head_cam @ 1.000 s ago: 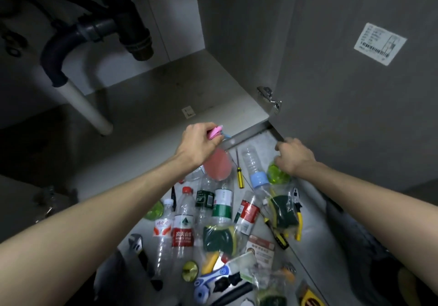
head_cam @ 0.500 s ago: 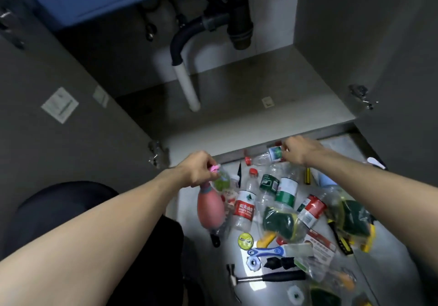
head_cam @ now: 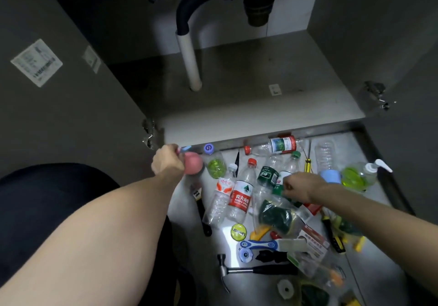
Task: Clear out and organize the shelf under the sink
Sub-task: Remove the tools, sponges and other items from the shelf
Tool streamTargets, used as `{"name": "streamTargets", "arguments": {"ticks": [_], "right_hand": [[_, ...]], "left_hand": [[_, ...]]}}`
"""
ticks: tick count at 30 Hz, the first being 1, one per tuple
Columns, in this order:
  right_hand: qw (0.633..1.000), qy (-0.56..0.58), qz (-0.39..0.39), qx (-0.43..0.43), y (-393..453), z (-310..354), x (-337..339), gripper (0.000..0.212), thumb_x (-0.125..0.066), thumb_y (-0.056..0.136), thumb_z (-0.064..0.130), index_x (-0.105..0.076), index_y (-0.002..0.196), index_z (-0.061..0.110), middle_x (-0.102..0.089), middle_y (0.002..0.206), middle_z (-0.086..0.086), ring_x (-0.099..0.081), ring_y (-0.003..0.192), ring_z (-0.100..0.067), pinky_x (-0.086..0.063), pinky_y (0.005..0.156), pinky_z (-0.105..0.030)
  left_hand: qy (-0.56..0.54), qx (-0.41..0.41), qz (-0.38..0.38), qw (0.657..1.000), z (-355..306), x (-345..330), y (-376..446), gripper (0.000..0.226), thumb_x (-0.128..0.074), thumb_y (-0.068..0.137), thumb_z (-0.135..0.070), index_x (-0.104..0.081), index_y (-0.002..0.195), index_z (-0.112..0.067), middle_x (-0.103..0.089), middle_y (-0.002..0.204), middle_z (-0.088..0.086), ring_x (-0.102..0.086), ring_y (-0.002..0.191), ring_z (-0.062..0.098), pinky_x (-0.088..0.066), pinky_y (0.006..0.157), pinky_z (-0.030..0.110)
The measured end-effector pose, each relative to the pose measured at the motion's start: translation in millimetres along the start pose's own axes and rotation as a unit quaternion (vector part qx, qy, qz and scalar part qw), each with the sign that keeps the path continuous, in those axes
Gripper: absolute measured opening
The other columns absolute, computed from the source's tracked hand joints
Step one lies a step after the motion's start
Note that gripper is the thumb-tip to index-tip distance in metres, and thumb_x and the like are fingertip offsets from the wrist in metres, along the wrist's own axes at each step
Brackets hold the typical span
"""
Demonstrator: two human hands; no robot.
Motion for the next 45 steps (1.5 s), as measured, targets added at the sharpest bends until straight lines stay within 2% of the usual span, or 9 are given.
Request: {"name": "streamTargets", "arguments": {"ticks": [6, 16, 21, 26, 29, 32, 36, 38, 45], "right_hand": [[1.000, -0.025, -0.014, 0.009, -7.1, 4.2, -41.8, 0.035, -0.056, 0.094, 0.048, -0.057, 0.114, 0.020, -0.062, 0.110, -0.003, -0.060, 0.101, -0.021, -0.053, 0.083, -0.036], [1.000, 0.018, -0.017, -0.002, -8.8, -1.6, -44.8, 0.014, -0.051, 0.099, 0.029, -0.062, 0.100, 0.021, -0.065, 0.100, -0.002, -0.062, 0.091, -0.019, -0.053, 0.081, -0.034], [1.000, 0.020, -0.007, -0.011, -18.7, 4.5, -33.5, 0.017, -0.051, 0.096, 0.032, -0.062, 0.100, 0.020, -0.065, 0.100, -0.004, -0.062, 0.092, -0.022, -0.052, 0.077, -0.035], [0.999, 0.011, -0.030, 0.004, -39.9, 2.9, -5.1, 0.016, -0.050, 0.094, 0.031, -0.063, 0.098, 0.021, -0.066, 0.101, -0.004, -0.063, 0.093, -0.024, -0.050, 0.075, -0.034], [1.000, 0.005, -0.026, 0.015, -58.5, -1.0, 17.2, 0.011, -0.053, 0.093, 0.032, -0.061, 0.092, 0.025, -0.066, 0.097, 0.001, -0.062, 0.091, -0.023, -0.047, 0.067, -0.032], [0.999, 0.005, -0.041, 0.023, -83.1, -4.0, 53.0, 0.008, -0.053, 0.094, 0.032, -0.060, 0.093, 0.027, -0.063, 0.093, 0.004, -0.060, 0.088, -0.021, -0.046, 0.069, -0.032], [0.996, 0.008, -0.087, 0.009, -117.5, -14.5, 106.7, 0.016, -0.055, 0.093, 0.031, -0.066, 0.101, 0.024, -0.069, 0.104, 0.001, -0.064, 0.096, -0.023, -0.053, 0.084, -0.037], [0.995, -0.009, -0.094, -0.003, -131.2, -23.0, 124.2, 0.017, -0.055, 0.093, 0.033, -0.067, 0.102, 0.025, -0.070, 0.105, 0.001, -0.065, 0.098, -0.024, -0.053, 0.085, -0.039], [0.995, -0.019, -0.090, -0.036, -150.0, -53.3, 125.9, 0.020, -0.055, 0.094, 0.040, -0.066, 0.108, 0.030, -0.069, 0.114, -0.002, -0.059, 0.091, -0.022, -0.044, 0.074, -0.031]], "left_hand": [[-0.048, 0.008, 0.006, 0.999, -3.0, -26.4, 19.0, 0.015, -0.061, 0.094, -0.025, -0.070, 0.105, -0.021, -0.070, 0.106, 0.017, -0.064, 0.102, 0.040, -0.050, 0.082, 0.040], [-0.039, 0.002, 0.024, 0.999, -16.0, -29.8, 29.7, 0.017, -0.064, 0.093, -0.035, -0.070, 0.098, -0.019, -0.070, 0.105, 0.014, -0.064, 0.102, 0.037, -0.045, 0.075, 0.033], [-0.107, 0.013, 0.042, 0.993, -22.5, -39.2, 19.3, 0.032, -0.062, 0.094, -0.033, -0.062, 0.114, -0.009, -0.063, 0.120, 0.019, -0.059, 0.115, 0.037, -0.049, 0.096, 0.042], [-0.125, -0.055, -0.043, 0.990, -69.0, -4.1, 0.5, 0.051, -0.057, 0.089, -0.015, -0.048, 0.139, -0.010, -0.046, 0.139, 0.015, -0.041, 0.132, 0.033, -0.037, 0.105, 0.043], [-0.230, -0.087, -0.052, 0.968, -107.4, 23.5, -16.7, 0.036, -0.053, 0.091, -0.016, -0.062, 0.125, -0.015, -0.059, 0.129, 0.010, -0.053, 0.121, 0.030, -0.043, 0.101, 0.037], [-0.332, -0.105, 0.078, 0.934, -151.3, 31.1, -38.4, 0.026, -0.048, 0.088, -0.025, -0.072, 0.085, -0.014, -0.075, 0.088, 0.007, -0.067, 0.081, 0.029, -0.054, 0.076, 0.035], [-0.084, -0.324, 0.142, 0.931, -209.9, 47.2, -89.6, 0.028, -0.050, 0.086, -0.032, -0.072, 0.077, -0.018, -0.070, 0.068, -0.001, -0.063, 0.066, 0.020, -0.051, 0.063, 0.029], [0.064, -0.415, 0.144, 0.896, -222.9, 45.6, -113.9, 0.028, -0.050, 0.089, -0.035, -0.071, 0.080, -0.019, -0.063, 0.064, -0.005, -0.058, 0.064, 0.017, -0.040, 0.053, 0.025], [0.233, -0.497, 0.208, 0.810, -213.5, -3.7, -145.2, 0.030, -0.049, 0.095, -0.042, -0.059, 0.075, -0.022, -0.055, 0.067, -0.005, -0.052, 0.060, 0.013, -0.034, 0.051, 0.026]]}}
Point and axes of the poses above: each hand's wrist, its own y-axis towards the middle knuckle, its own x-axis out of the back of the hand, z = x × y, the point moved 9 cm from there along y, towards the middle knuckle
